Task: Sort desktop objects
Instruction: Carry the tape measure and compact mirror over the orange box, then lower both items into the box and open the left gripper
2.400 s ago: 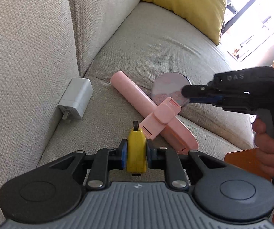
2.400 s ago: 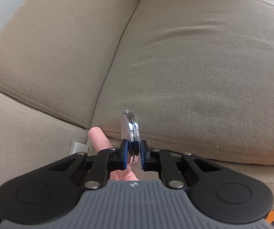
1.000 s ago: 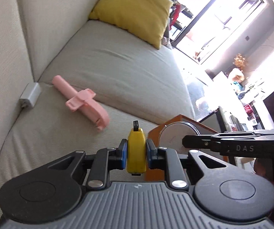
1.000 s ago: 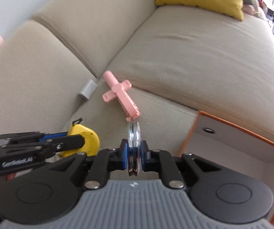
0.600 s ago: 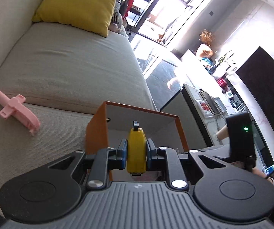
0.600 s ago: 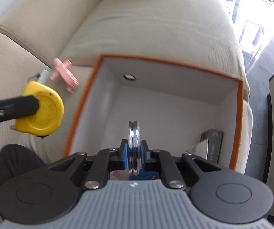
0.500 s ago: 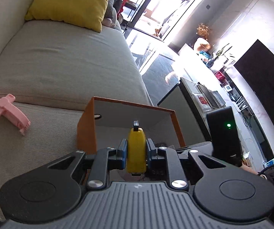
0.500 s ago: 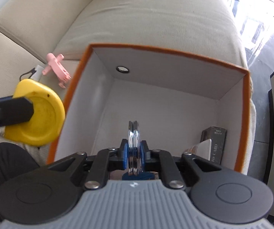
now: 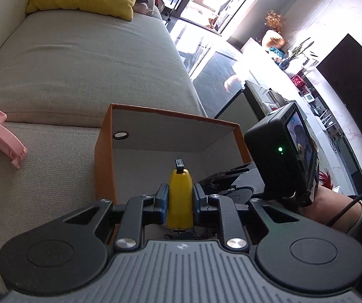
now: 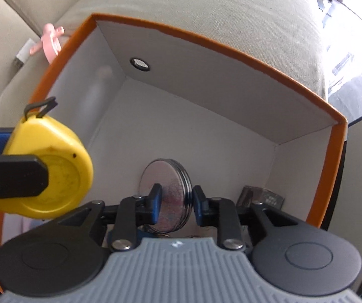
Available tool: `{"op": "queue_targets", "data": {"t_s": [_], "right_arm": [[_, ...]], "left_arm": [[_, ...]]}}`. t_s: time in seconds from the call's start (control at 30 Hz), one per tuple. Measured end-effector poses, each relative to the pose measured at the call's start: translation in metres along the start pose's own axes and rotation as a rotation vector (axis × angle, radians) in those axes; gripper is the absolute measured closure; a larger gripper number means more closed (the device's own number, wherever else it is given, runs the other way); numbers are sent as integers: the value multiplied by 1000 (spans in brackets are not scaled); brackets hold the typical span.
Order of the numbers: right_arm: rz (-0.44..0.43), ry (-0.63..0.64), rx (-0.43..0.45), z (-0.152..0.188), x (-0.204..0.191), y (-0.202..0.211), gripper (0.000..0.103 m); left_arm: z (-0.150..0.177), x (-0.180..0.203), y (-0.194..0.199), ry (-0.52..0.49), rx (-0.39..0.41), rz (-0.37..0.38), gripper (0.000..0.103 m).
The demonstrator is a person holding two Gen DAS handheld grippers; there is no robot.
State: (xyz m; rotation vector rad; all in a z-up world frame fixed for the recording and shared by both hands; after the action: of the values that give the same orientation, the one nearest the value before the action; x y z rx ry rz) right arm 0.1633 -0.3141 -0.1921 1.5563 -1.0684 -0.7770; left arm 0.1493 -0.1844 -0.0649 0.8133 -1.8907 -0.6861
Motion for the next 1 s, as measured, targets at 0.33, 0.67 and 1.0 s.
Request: {"op": "queue_targets", "data": {"t_s": [0.33,0.67,1.0], "right_arm": [[41,29,-6,0,4,4,74],[85,-78,176,2,41,65,73],[51,-92,195,6,52,57,73]], "left_arm": [[1,2,-7,-16,-18,-15,81],[14,16,-64,-54,-148,-45,81],[30,3,-109,9,-240,-40,81]]}}
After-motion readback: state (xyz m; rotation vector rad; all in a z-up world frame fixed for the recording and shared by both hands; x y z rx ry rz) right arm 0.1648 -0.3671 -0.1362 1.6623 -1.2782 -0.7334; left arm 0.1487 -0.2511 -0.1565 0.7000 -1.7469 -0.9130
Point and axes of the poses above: each gripper's, at about its wrist camera, not at the fingertips, and y roughly against the way its jaws point, x to its right, z to its underside, the point moved 10 cm from there along -y, roughly the way its jaws point, and after that the axes turned 11 degrees about y, right-handed, at the moved point
